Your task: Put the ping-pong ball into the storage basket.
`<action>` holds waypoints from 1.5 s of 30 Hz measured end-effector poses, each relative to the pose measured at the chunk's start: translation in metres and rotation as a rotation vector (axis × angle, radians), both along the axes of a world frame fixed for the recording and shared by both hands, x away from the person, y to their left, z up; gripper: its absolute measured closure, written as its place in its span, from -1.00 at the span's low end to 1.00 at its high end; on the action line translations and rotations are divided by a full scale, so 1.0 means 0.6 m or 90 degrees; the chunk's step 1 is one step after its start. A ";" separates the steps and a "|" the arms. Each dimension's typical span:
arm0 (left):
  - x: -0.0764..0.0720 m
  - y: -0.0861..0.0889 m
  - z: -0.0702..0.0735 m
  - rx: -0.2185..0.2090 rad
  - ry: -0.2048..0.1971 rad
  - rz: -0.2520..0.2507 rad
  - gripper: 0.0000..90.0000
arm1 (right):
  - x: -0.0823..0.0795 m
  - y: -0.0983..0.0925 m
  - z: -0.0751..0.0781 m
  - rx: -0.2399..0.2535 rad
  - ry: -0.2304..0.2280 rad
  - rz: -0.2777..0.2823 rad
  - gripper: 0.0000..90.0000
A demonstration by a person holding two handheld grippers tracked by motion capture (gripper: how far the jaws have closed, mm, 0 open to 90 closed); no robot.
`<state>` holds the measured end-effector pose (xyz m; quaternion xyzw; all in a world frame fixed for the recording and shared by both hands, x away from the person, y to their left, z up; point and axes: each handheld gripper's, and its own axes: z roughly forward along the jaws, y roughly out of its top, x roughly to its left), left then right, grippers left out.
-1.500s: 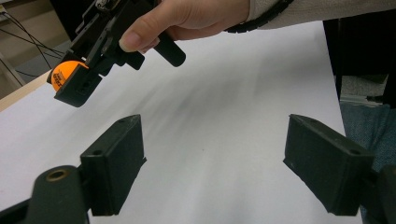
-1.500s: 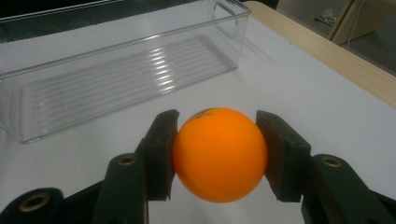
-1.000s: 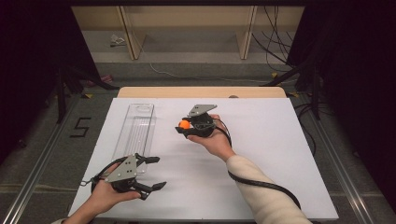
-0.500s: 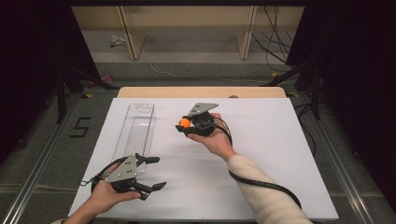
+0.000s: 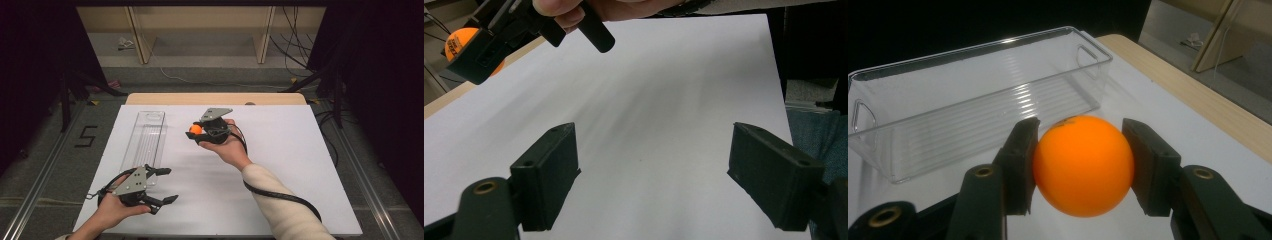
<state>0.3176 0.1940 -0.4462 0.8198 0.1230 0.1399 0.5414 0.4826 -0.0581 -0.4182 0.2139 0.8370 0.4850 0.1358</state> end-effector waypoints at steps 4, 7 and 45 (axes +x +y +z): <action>0.000 0.000 0.000 0.000 0.000 0.000 -0.56 | 0.000 0.003 0.003 0.000 -0.002 0.002 0.14; 0.000 0.000 0.000 0.000 0.000 0.000 -0.57 | 0.001 0.005 0.005 0.002 -0.003 0.002 0.14; 0.000 -0.001 0.000 0.002 0.000 -0.004 -0.56 | 0.005 0.029 0.019 0.006 -0.010 0.015 0.14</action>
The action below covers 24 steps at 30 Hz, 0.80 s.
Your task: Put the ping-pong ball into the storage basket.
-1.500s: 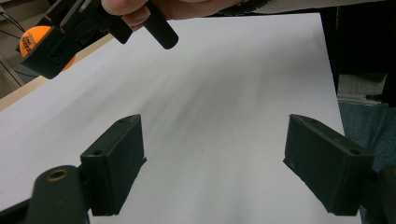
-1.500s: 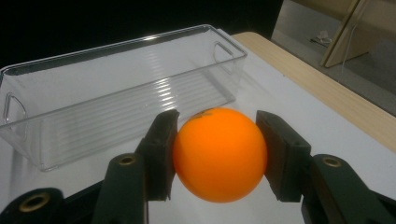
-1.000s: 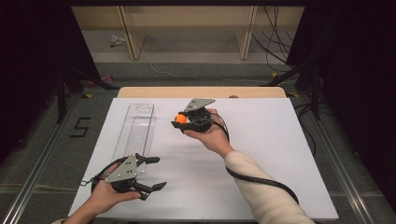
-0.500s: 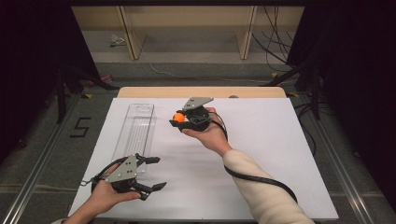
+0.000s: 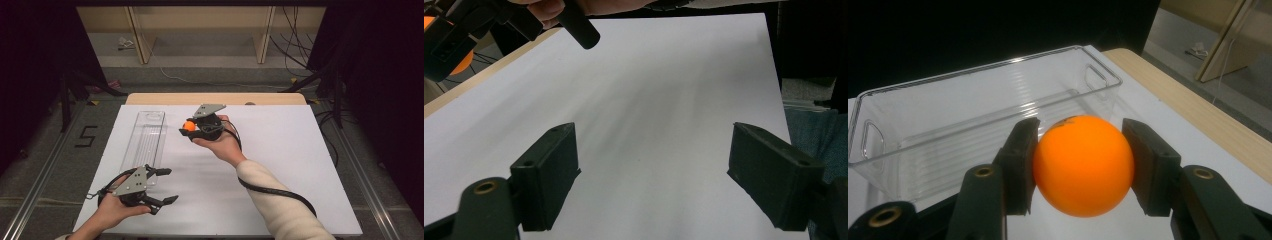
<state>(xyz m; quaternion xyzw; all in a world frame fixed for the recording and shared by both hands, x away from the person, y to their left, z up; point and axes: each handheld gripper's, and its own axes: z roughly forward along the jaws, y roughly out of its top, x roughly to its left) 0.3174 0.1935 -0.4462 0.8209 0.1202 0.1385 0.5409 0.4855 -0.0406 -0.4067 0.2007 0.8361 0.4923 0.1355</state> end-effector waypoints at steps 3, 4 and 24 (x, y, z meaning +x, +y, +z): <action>0.000 0.000 0.000 0.000 0.000 0.000 -0.56 | 0.000 0.002 0.000 0.000 0.000 0.001 0.14; 0.000 0.000 0.000 0.000 0.000 0.000 -0.56 | 0.000 0.003 0.000 0.000 0.001 0.002 0.14; 0.000 -0.001 -0.001 -0.001 0.001 0.000 -0.56 | 0.003 0.016 0.002 -0.001 0.002 0.007 0.14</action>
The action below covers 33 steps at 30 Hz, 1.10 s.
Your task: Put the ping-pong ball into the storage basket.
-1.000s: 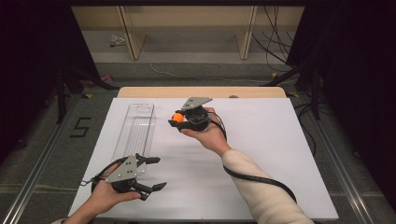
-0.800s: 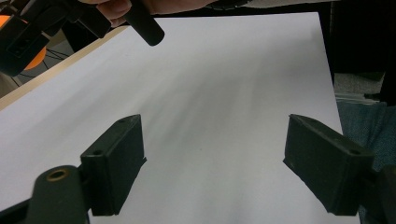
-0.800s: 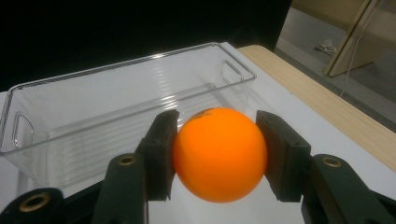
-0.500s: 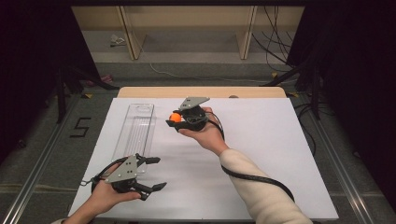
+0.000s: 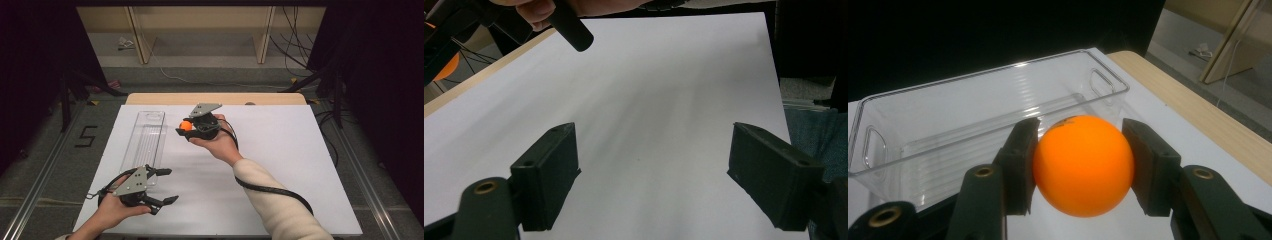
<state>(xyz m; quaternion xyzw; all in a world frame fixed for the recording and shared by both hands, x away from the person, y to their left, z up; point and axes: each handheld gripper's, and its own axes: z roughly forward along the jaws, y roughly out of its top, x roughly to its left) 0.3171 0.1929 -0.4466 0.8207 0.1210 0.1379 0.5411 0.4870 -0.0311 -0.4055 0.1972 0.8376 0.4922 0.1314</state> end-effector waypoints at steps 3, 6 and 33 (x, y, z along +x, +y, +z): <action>0.000 0.000 0.000 0.001 0.000 0.000 -0.56 | 0.001 0.002 0.000 0.000 -0.001 0.001 0.14; 0.000 0.000 0.000 0.004 -0.001 -0.002 -0.56 | 0.001 0.003 0.001 0.000 0.000 0.002 0.14; 0.000 -0.001 0.000 0.007 -0.001 -0.008 -0.56 | 0.004 0.023 0.004 0.001 0.001 0.010 0.14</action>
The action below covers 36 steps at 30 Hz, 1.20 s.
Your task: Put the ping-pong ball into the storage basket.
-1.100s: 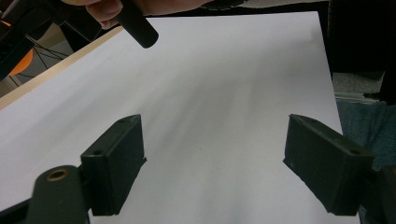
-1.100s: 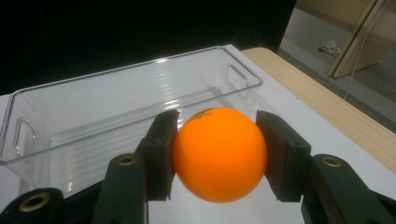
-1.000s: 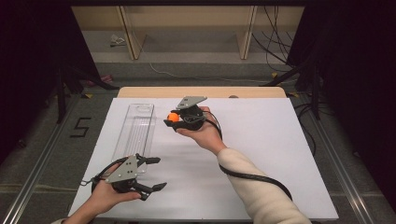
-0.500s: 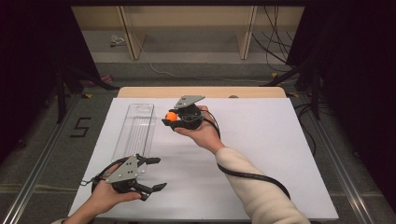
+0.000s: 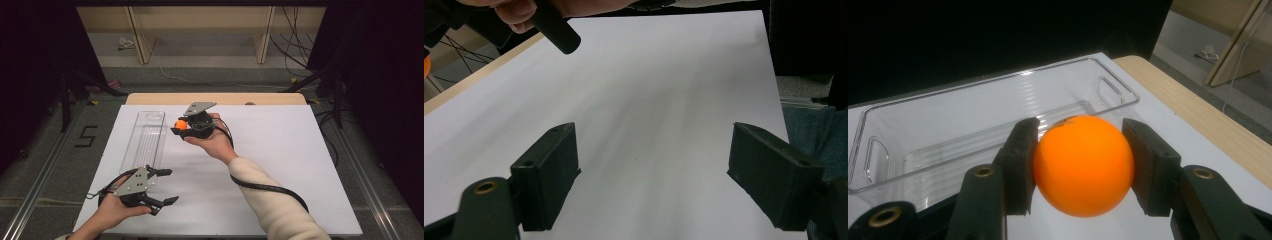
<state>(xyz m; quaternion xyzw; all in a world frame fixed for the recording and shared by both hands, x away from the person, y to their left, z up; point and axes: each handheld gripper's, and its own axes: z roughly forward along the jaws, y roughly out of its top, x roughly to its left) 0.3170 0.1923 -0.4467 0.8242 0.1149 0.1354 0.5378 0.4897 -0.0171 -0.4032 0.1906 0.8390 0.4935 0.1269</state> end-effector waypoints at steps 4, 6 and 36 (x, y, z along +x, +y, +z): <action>0.000 0.000 0.000 0.001 0.000 0.000 -0.56 | 0.000 0.003 0.000 0.000 0.000 0.001 0.14; 0.000 0.000 0.000 0.001 0.000 0.000 -0.56 | 0.000 0.005 0.000 0.000 0.000 0.003 0.14; -0.001 -0.001 0.000 0.005 -0.002 -0.003 -0.56 | 0.005 0.024 -0.006 -0.003 0.006 0.012 0.14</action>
